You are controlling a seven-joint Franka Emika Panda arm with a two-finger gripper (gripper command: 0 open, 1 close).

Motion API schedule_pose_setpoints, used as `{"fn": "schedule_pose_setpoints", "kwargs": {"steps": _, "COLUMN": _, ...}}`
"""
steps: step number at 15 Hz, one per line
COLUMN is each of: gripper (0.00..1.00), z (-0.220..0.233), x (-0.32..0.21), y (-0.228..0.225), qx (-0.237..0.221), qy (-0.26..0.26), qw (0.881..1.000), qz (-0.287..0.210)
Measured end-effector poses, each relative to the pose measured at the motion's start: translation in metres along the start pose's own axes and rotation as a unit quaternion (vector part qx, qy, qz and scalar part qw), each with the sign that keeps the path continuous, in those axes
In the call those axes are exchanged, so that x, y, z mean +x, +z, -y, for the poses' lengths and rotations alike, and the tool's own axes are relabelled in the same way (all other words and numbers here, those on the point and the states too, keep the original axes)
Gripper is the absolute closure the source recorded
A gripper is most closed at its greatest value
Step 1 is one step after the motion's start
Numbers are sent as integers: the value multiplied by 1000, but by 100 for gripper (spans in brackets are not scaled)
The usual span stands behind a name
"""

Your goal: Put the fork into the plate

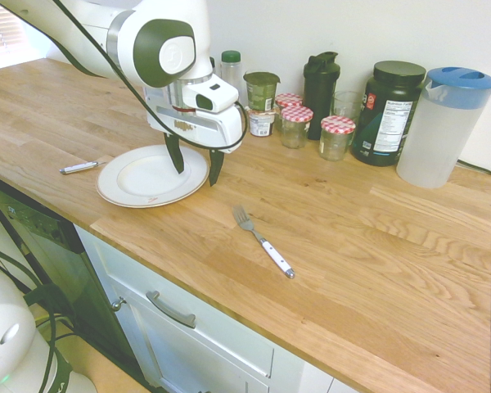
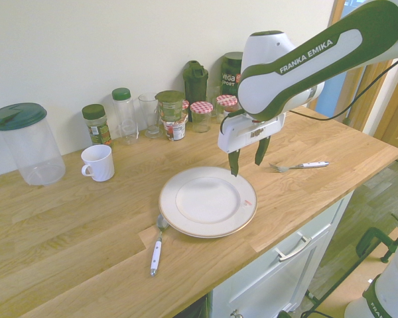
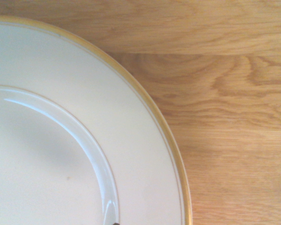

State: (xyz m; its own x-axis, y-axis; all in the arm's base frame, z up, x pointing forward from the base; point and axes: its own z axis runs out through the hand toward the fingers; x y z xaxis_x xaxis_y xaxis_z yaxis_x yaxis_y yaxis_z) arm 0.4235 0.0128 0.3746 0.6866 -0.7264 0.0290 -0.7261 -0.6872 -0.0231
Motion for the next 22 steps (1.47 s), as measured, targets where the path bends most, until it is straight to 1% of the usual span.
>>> {"fn": "schedule_pose_setpoints", "kwargs": {"steps": 3, "gripper": 0, "z": 0, "x": 2, "y": -1, "qx": 10, "qy": 10, "qw": 1000, "qz": 0}}
{"fn": "schedule_pose_setpoints", "kwargs": {"steps": 5, "gripper": 0, "z": -12, "x": 4, "y": -2, "qx": 17, "qy": 22, "qw": 1000, "qz": -6}}
{"fn": "schedule_pose_setpoints", "kwargs": {"steps": 7, "gripper": 0, "z": -39, "x": 0, "y": -6, "qx": 19, "qy": 25, "qw": 999, "qz": -10}}
{"fn": "schedule_pose_setpoints", "kwargs": {"steps": 10, "gripper": 0, "z": -88, "x": -11, "y": -16, "qx": 34, "qy": 7, "qw": 999, "qz": -20}}
{"fn": "schedule_pose_setpoints", "kwargs": {"steps": 12, "gripper": 0, "z": -112, "x": -4, "y": -48, "qx": 39, "qy": 3, "qw": 999, "qz": -26}}
{"fn": "schedule_pose_setpoints", "kwargs": {"steps": 13, "gripper": 0, "z": -125, "x": -1, "y": -57, "qx": 39, "qy": 3, "qw": 999, "qz": -28}}
{"fn": "schedule_pose_setpoints", "kwargs": {"steps": 15, "gripper": 0, "z": -151, "x": 9, "y": -62, "qx": 31, "qy": -2, "qw": 999, "qz": -25}}
{"fn": "schedule_pose_setpoints", "kwargs": {"steps": 17, "gripper": 0, "z": -169, "x": 19, "y": -56, "qx": 13, "qy": -14, "qw": 1000, "qz": -25}}
{"fn": "schedule_pose_setpoints", "kwargs": {"steps": 19, "gripper": 0, "z": -175, "x": 26, "y": -45, "qx": -7, "qy": -32, "qw": 999, "qz": -21}}
{"fn": "schedule_pose_setpoints", "kwargs": {"steps": 22, "gripper": 0, "z": -177, "x": 43, "y": -24, "qx": -25, "qy": -51, "qw": 998, "qz": -33}}
